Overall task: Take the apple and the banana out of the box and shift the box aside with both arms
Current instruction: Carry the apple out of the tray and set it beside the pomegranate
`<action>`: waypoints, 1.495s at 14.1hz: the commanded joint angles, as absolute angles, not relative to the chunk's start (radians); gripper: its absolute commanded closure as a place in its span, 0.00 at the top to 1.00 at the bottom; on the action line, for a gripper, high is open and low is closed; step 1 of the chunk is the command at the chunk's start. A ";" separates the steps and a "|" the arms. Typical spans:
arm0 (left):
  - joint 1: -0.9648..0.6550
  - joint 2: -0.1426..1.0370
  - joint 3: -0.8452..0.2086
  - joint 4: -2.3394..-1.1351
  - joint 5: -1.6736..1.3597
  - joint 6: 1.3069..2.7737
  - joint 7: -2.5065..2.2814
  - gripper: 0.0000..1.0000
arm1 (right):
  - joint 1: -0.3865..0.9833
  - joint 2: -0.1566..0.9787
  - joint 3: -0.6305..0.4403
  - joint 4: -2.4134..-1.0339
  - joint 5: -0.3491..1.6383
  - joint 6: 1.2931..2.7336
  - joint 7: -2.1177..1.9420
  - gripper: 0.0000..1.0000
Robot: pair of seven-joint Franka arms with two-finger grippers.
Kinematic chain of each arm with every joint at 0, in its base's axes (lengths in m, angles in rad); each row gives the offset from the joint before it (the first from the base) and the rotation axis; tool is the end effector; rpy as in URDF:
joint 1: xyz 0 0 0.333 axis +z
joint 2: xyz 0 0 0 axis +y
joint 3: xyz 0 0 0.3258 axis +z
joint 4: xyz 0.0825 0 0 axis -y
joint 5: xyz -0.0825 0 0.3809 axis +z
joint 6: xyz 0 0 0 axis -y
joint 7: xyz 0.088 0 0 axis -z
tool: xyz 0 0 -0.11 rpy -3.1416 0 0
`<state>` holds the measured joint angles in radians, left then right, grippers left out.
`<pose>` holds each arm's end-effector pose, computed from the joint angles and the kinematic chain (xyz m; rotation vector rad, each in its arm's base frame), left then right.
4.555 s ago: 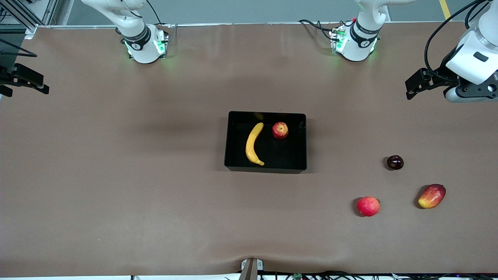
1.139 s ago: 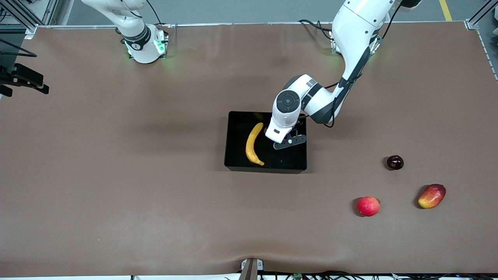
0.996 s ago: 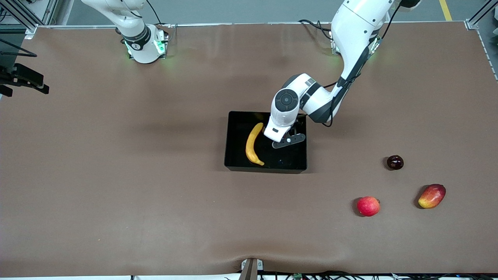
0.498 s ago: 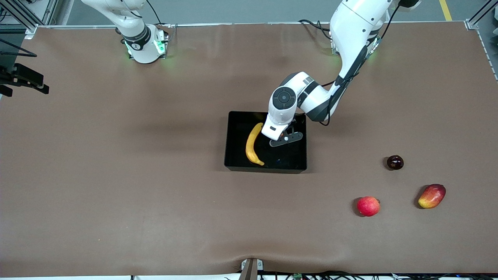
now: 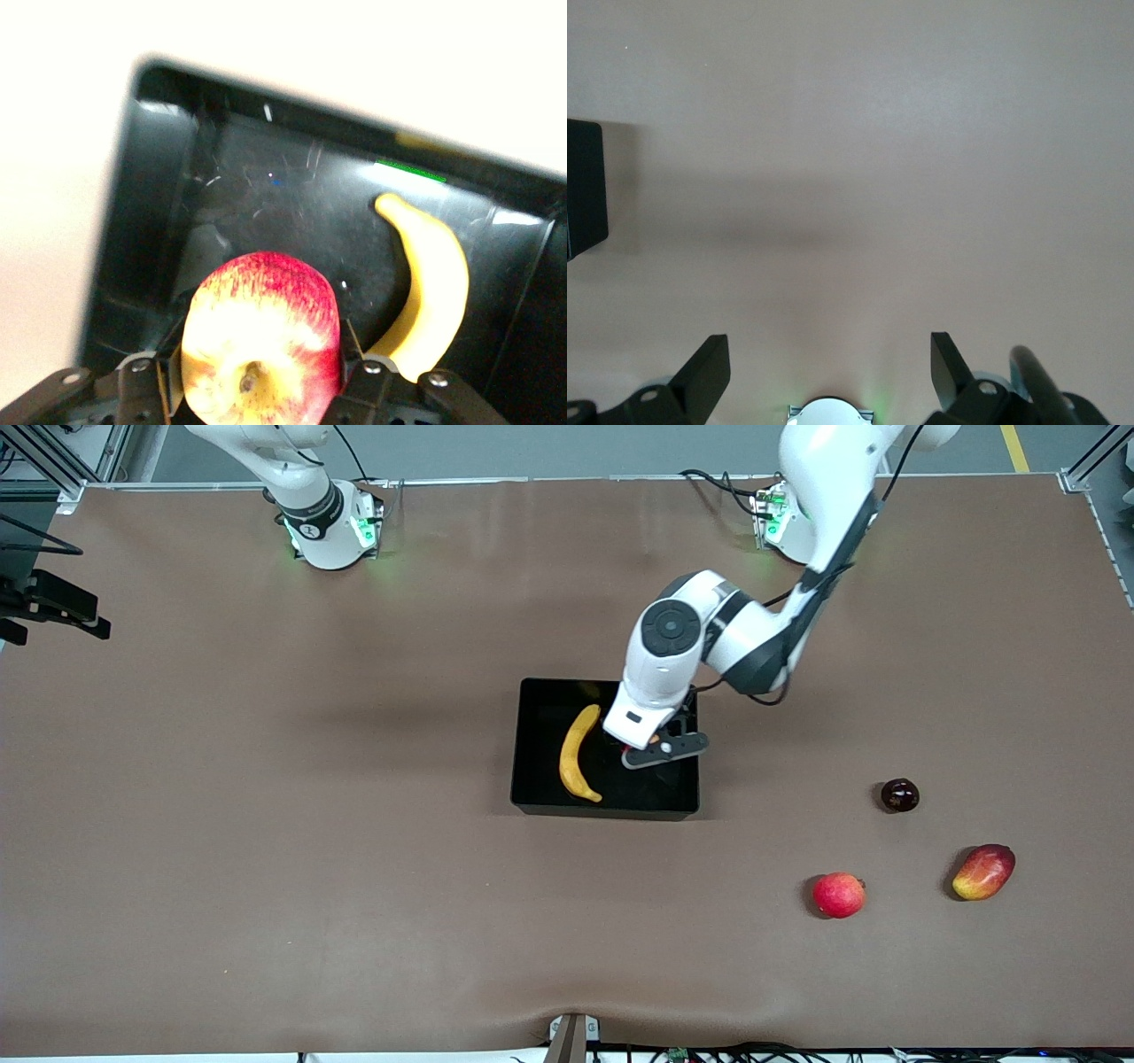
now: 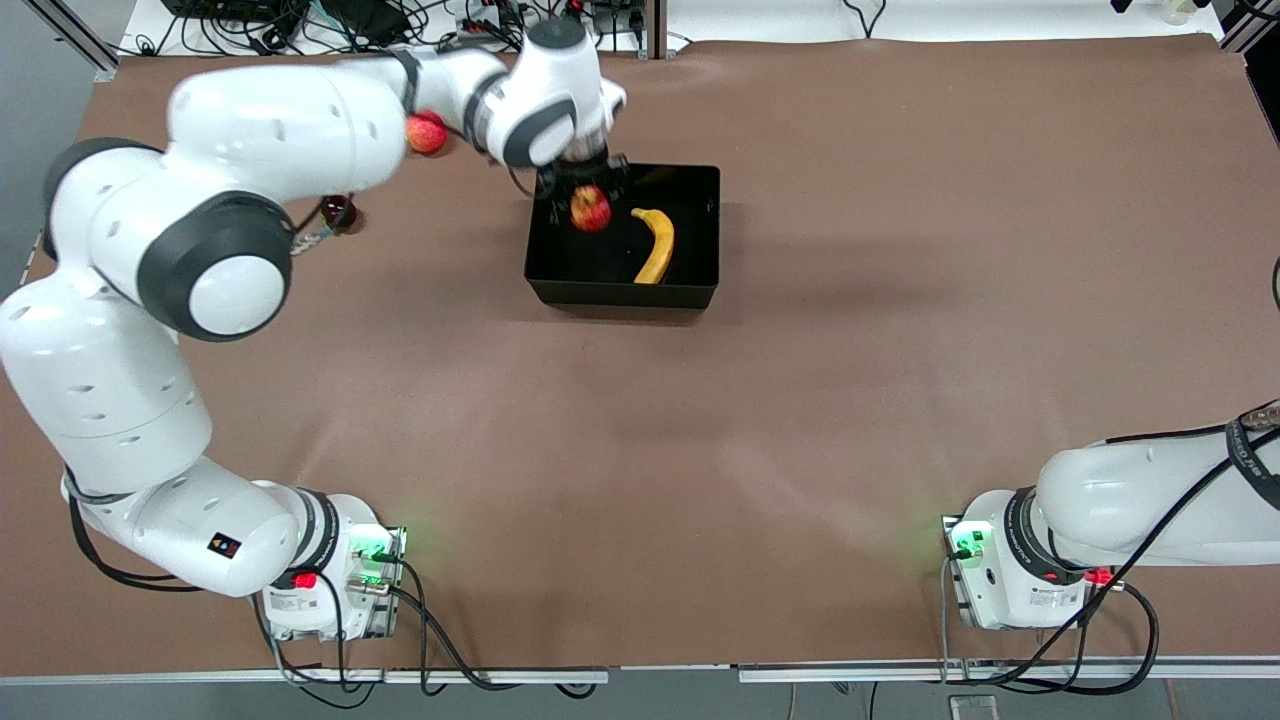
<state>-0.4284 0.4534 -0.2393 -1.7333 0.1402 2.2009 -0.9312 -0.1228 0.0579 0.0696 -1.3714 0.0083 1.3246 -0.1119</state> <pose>0.5351 -0.3952 0.3355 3.1108 0.3234 0.0442 0.5419 -0.0292 0.6704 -3.1153 -0.0941 0.1610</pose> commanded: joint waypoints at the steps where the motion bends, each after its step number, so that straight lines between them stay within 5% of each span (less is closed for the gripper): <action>1: -0.359 0.431 -0.242 -1.636 0.161 2.076 -0.807 0.00 | -0.123 0.038 0.071 -1.387 0.015 1.324 -0.109 1.00; 11: -0.037 0.425 -0.244 -1.643 0.161 2.059 -0.275 0.00 | -0.123 0.038 0.072 -1.385 0.015 1.324 -0.109 1.00; 21: 0.173 0.564 -0.244 -1.646 0.163 2.140 0.028 0.00 | -0.133 0.044 0.066 -1.379 0.015 1.328 -0.113 1.00</action>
<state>0.1725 0.5357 -0.2314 -1.6490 0.1432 2.1132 0.0249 -0.1241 0.0579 0.0641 -1.3718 0.0084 1.3250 -0.1118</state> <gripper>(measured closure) 0.344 0.000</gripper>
